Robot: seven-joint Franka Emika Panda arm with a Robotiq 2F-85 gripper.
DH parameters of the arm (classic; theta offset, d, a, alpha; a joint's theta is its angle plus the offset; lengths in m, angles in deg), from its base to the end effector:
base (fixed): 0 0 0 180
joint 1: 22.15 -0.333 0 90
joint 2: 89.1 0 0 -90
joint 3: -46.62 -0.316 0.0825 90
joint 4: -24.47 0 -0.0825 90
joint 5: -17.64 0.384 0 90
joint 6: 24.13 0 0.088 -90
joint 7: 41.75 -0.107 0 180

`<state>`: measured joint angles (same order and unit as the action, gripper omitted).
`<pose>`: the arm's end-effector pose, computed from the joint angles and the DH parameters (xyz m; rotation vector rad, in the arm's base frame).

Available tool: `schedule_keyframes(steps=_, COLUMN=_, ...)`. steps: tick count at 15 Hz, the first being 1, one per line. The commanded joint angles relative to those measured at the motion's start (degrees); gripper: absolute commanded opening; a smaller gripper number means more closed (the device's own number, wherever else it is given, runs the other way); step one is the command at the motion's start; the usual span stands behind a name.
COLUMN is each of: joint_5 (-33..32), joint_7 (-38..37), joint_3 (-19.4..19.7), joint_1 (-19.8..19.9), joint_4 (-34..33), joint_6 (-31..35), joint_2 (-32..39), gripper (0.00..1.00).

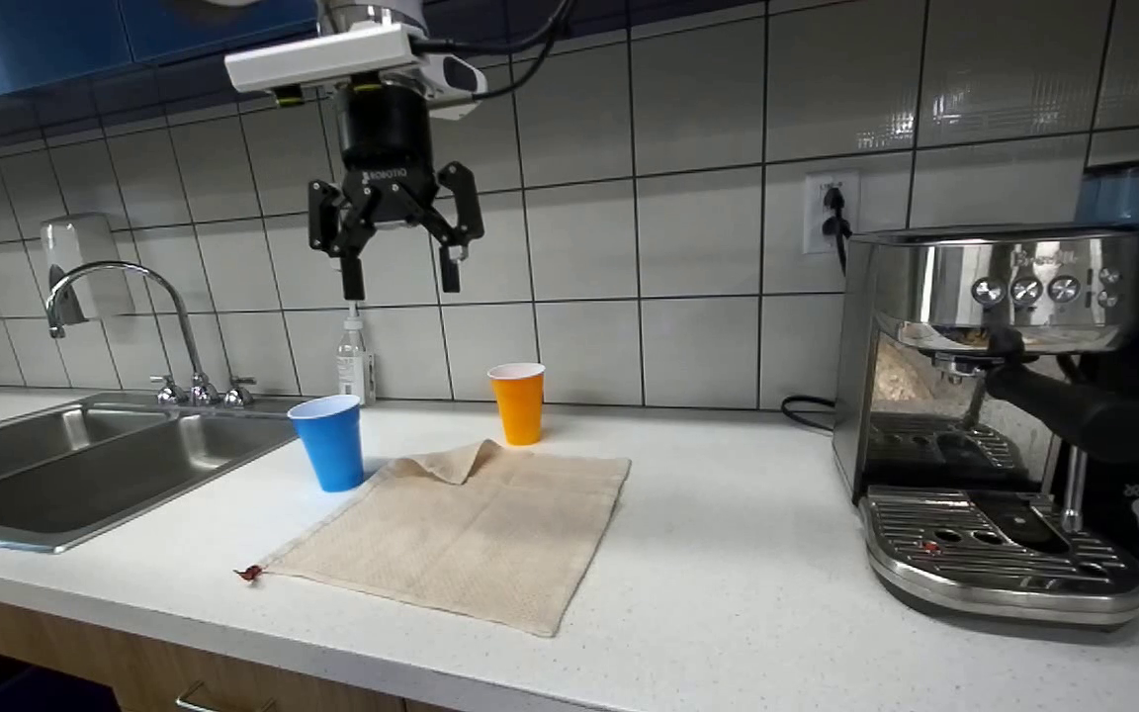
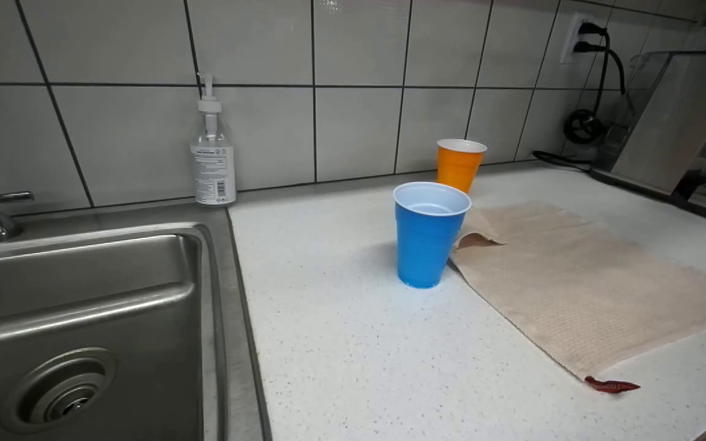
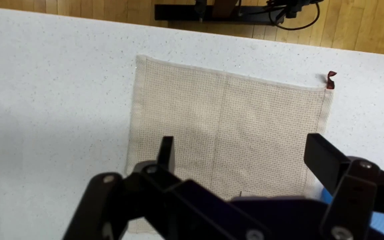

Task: Fold the towel

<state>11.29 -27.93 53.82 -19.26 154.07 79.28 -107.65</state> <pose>0.4304 -0.0890 0.4791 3.0918 0.1660 -0.2257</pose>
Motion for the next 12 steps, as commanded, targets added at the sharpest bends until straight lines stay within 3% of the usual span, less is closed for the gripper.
schedule_keyframes(steps=1, joint_5=-2.6, joint_7=6.4, joint_3=0.9, joint_1=0.3, joint_4=-0.6, joint_6=5.1, joint_2=3.6, gripper=1.0)
schedule_keyframes(steps=12, joint_5=-5.3, joint_7=8.2, joint_3=-0.4, joint_1=0.0, joint_4=1.4, joint_6=13.2, joint_2=8.9, gripper=1.0)
